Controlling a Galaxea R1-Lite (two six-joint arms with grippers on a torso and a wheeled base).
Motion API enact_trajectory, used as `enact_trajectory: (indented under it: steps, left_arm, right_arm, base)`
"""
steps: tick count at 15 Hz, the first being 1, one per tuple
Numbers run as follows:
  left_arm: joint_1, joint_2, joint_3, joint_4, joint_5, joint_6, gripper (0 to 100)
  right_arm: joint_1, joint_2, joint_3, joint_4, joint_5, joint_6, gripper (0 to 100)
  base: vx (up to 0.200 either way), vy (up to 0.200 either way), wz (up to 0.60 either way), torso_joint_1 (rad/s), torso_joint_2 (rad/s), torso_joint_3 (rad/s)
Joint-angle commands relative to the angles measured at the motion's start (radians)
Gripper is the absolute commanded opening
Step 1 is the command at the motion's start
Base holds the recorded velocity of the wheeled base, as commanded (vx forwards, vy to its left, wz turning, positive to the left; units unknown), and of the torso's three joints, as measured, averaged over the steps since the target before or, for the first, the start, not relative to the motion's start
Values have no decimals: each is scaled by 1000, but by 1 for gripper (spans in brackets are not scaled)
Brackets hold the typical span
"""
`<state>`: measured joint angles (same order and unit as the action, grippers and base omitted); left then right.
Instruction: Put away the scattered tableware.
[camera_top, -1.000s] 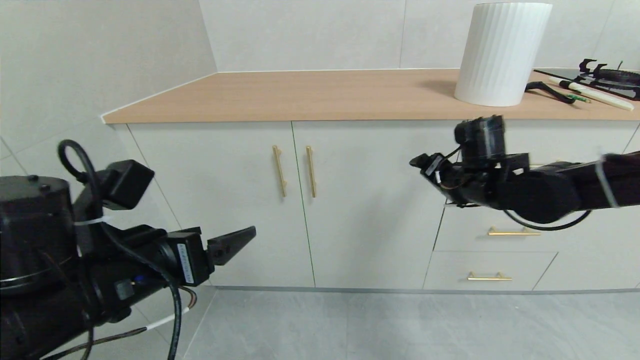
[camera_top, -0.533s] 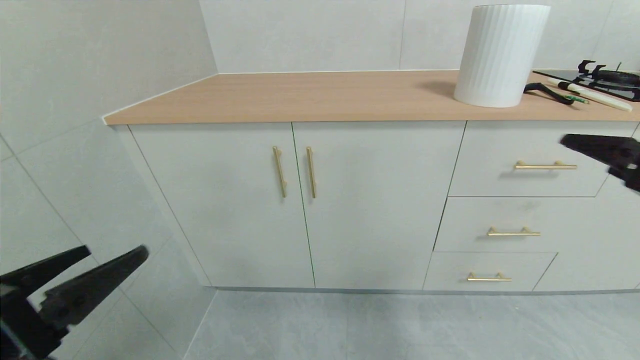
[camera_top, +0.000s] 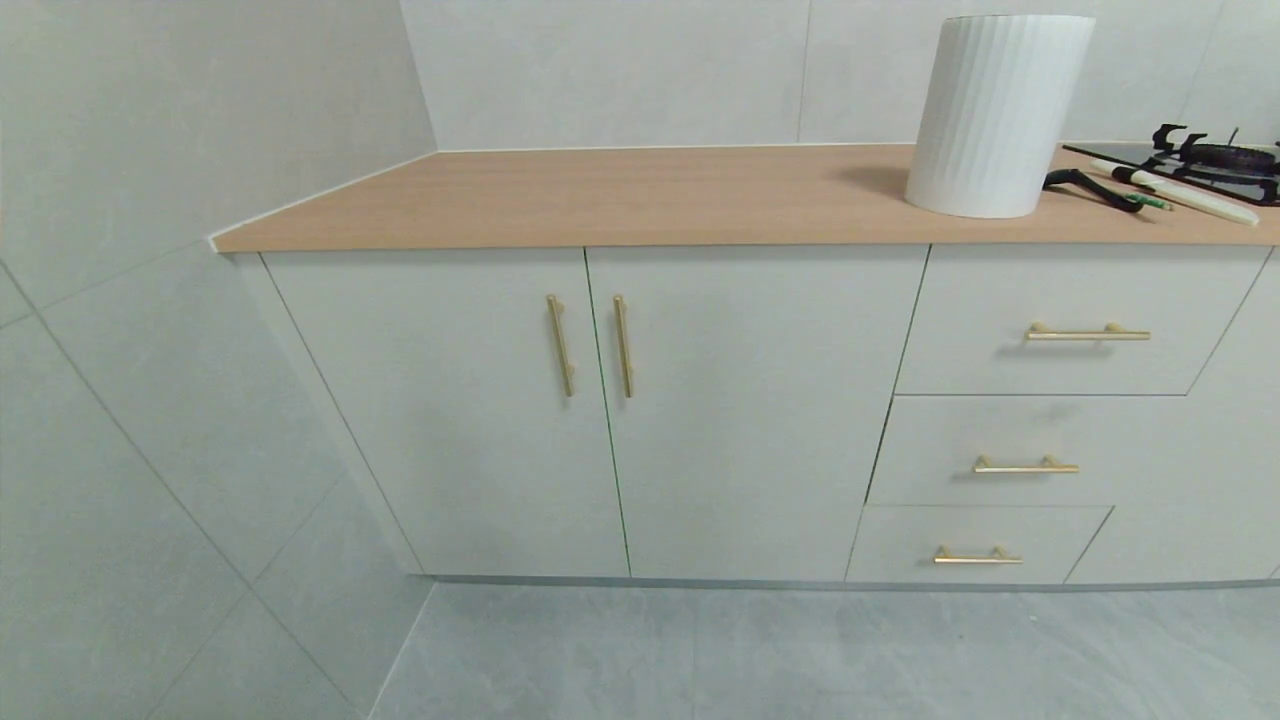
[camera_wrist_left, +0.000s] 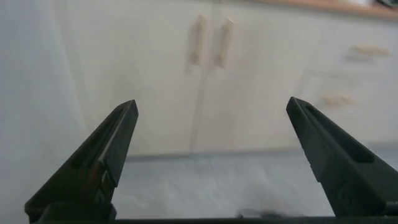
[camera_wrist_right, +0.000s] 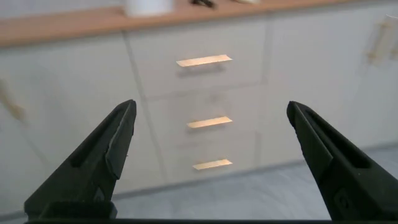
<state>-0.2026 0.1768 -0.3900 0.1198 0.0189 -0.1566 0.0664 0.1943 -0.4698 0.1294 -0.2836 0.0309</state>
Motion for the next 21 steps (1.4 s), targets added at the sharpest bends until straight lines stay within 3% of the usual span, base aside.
enact_trajectory:
  steps: [1,2,3,4,5,6,8,9,10,14,15,19,20,21]
  left_arm:
    - [74,-82,17,3,10,2,100]
    - [74,-82,17,3,10,2,100]
    - [178,-122,65,-2,3,25,100]
    - [198,-177,99,1,-34,49,100]
    - [199,-177,160,-9,-54,94,100]
    - [199,-177,217,-37,-39,109,100]
    - [199,-177,352,-123,-63,117,100]
    - [199,-177,364,-132,-68,118,100]
    - [199,-177,390,-177,-126,132,100]
    - [199,-177,390,-175,-211,154,100]
    - [199,-177,390,-175,-211,154,100]
    - [199,-177,390,-175,-180,154,100]
    - [199,-177,390,-175,-155,166,100]
    - [199,-177,390,-158,-65,236,100]
  right_arm:
    - [-65,-194,48,72,-6,-11,100]
    - [-65,-194,48,72,-6,-11,100]
    - [-65,-194,103,46,-69,9,100]
    - [-65,-194,131,36,-69,9,100]
    - [-65,-194,175,29,-69,4,100]
    - [-65,-194,220,10,-65,3,100]
    - [-65,-194,358,-77,40,-9,100]
    - [-65,-194,375,-89,54,-9,100]
    - [-65,-194,470,-194,116,-34,100]
    - [-65,-194,470,-177,196,-52,100]
    - [-65,-193,467,-119,242,-72,100]
    - [-65,-194,470,-131,247,-46,100]
    - [-65,-193,470,-131,248,-49,100]
    - [-65,-193,470,-131,248,-52,100]
  base:
    - [0,0,0,0,0,0]
    - [0,0,0,0,0,0]
    - [0,0,0,0,0,0]
    - [0,0,0,0,0,0]
    - [0,0,0,0,0,0]
    - [0,0,0,0,0,0]
    - [0,0,0,0,0,0]
    - [0,0,0,0,0,0]
    - [0,0,0,0,0,0]
    - [0,0,0,0,0,0]
    - [0,0,0,0,0,0]
    - [0,0,0,0,0,0]
    - [0,0,0,0,0,0]
    - [0,0,0,0,0,0]
